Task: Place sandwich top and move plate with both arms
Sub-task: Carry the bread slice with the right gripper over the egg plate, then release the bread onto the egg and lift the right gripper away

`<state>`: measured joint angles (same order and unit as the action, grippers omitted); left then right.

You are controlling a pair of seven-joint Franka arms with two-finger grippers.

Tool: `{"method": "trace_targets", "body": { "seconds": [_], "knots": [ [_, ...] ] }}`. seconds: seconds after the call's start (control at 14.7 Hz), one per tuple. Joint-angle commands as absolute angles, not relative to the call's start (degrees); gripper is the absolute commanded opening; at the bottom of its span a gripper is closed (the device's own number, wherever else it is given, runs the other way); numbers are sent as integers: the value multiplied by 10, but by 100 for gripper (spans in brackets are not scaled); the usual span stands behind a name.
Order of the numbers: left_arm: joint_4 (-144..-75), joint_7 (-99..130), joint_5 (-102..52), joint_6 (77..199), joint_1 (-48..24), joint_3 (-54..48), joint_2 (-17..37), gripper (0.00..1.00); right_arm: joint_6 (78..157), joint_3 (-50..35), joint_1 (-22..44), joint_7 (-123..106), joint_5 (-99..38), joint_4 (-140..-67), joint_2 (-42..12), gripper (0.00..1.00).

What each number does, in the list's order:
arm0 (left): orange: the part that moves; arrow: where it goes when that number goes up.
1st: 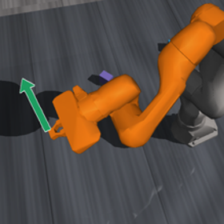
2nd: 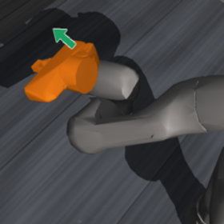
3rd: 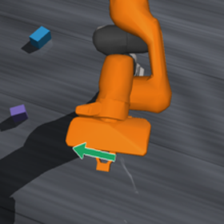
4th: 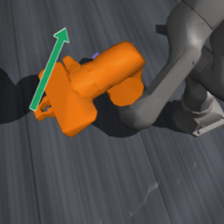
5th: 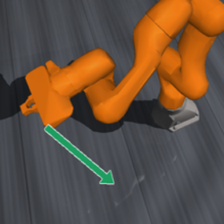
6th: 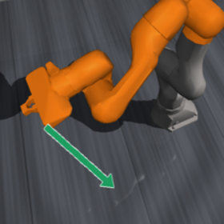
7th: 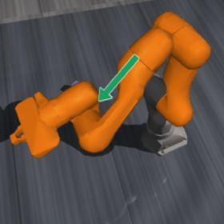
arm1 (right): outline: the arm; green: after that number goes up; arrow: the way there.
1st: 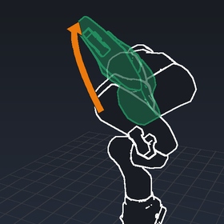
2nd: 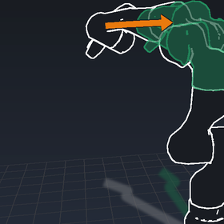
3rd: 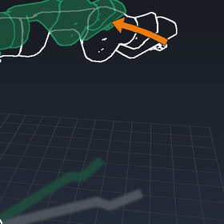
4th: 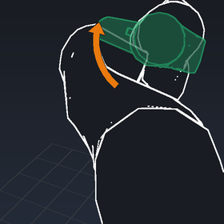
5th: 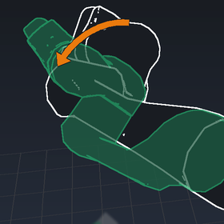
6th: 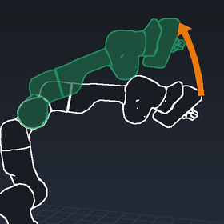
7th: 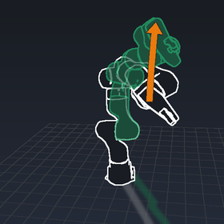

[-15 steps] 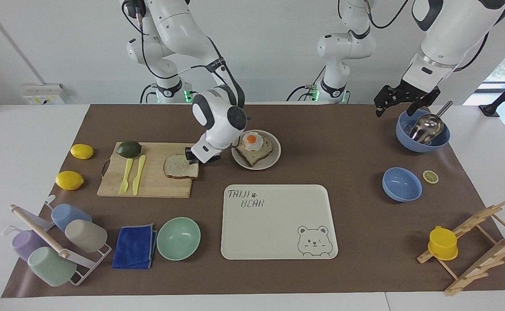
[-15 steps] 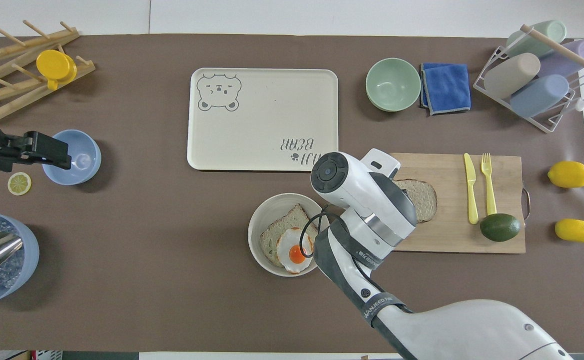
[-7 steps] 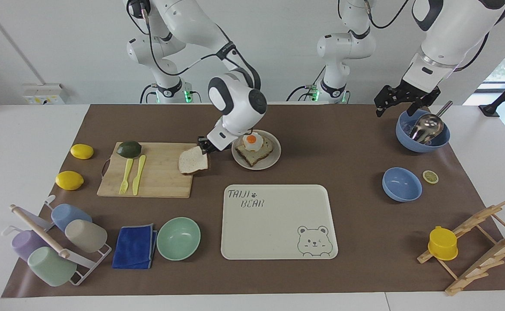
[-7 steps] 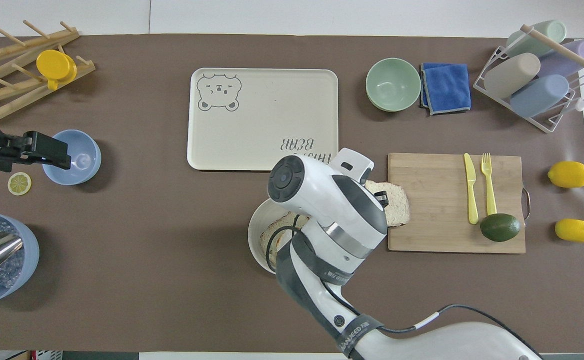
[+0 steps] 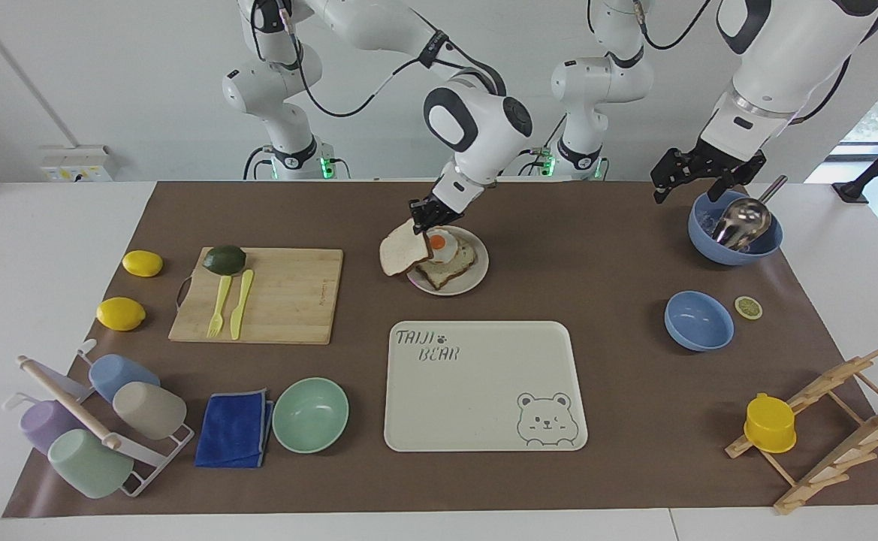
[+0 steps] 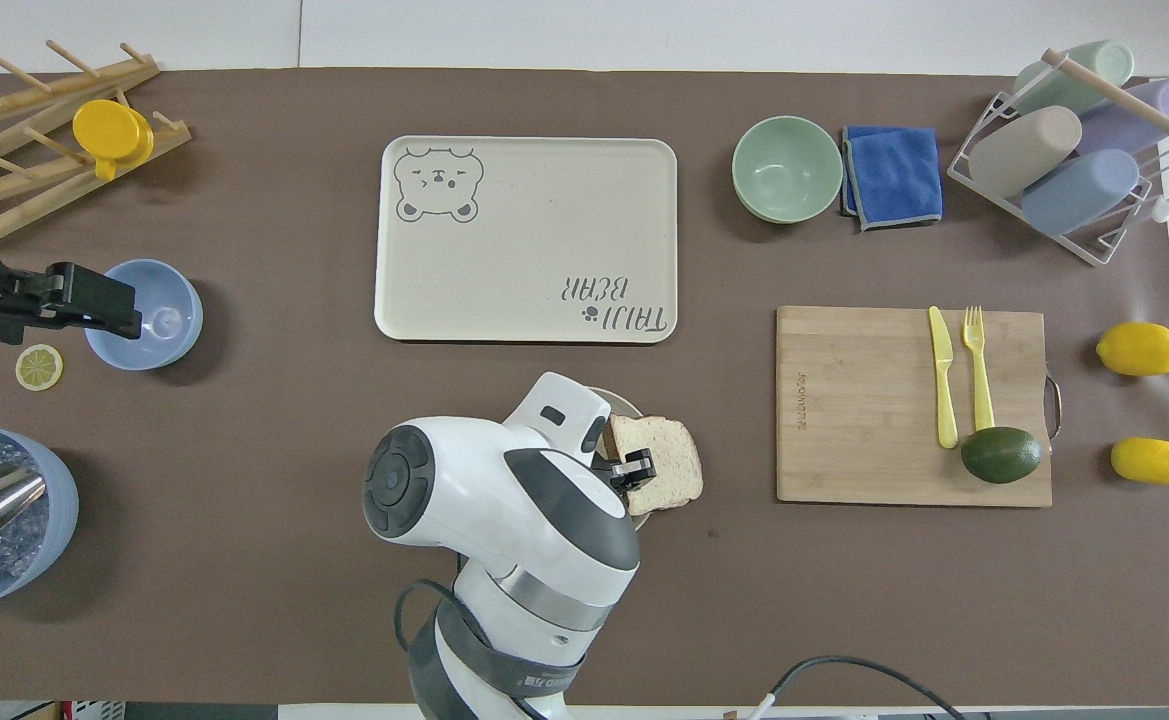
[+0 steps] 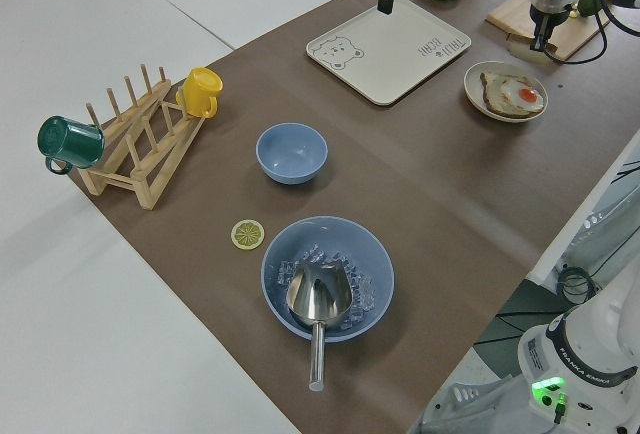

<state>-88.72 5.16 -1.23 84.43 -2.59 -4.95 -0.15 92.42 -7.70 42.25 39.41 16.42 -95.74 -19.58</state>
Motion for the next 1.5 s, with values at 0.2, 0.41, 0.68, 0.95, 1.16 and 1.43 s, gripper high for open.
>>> {"method": "trace_targets", "body": {
  "seconds": [0.2, 0.41, 0.68, 0.95, 1.16, 1.43],
  "knots": [
    [-896, 45, -4, 843, -19, -54, -11, 100, 997, -77, 444, 417, 142, -967, -212, 0],
    [-896, 45, -4, 844, -19, -54, -11, 100, 1045, -78, 443, 417, 141, -992, -208, 0],
    [-898, 46, -4, 839, -19, -54, -12, 100, 1091, -78, 442, 419, 124, -1015, -206, 1],
    [-904, 46, -4, 842, -18, -53, -16, 100, 1108, -78, 444, 420, 103, -1012, -207, 66],
    [-904, 46, -4, 840, -17, -51, -17, 100, 1087, -75, 419, 408, 105, -1005, -178, 100],
    [-912, 47, -4, 844, -15, -52, -19, 100, 1022, -76, 319, 361, 98, -1002, -78, 100]
  ]
}}
